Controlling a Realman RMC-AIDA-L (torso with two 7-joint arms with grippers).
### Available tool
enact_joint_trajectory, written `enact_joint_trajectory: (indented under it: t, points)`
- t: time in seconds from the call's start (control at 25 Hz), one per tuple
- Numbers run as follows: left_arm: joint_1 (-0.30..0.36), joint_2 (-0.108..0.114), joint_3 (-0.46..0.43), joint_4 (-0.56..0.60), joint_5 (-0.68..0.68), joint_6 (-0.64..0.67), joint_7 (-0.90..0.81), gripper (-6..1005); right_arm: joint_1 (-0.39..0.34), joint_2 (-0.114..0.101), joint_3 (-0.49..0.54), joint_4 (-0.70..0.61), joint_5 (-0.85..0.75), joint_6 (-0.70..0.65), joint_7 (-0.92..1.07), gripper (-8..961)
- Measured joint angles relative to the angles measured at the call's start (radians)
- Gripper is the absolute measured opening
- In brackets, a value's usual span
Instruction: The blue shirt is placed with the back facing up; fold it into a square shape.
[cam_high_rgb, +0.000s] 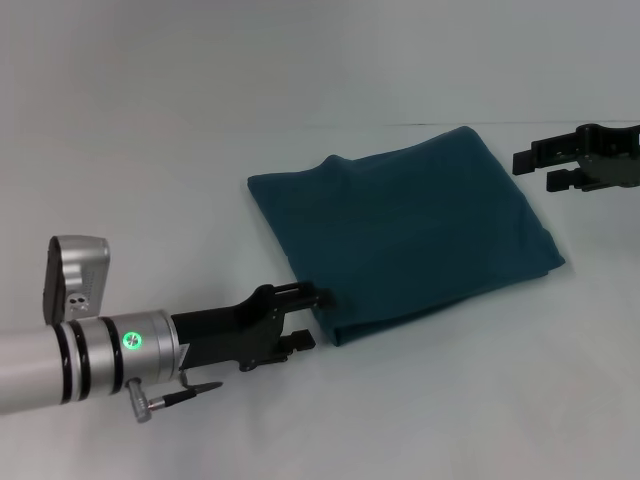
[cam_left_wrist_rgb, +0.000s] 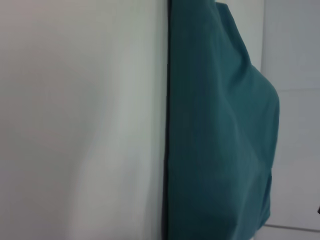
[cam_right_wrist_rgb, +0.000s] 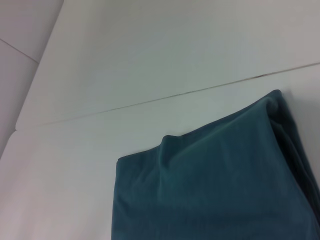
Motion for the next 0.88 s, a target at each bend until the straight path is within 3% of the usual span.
enact_joint_trajectory:
  t: [0.6,0.8,0.88]
  points:
    - [-0.076,-0.002,0.000,-0.125,-0.006,-0.114,0.039,607,-0.010,0.000,0.009,0.001,0.000,-0.001,0.000,724]
    - [-0.073,-0.002,-0.006,-0.132,-0.011,-0.120,0.039,588,-0.011,-0.001,0.010,0.001,0.000,-0.001,0.000,719]
    - [-0.068,-0.002,-0.007,-0.132,-0.017,-0.120,0.040,519,-0.011,-0.001,0.010,0.001,0.003,-0.001,-0.001,718]
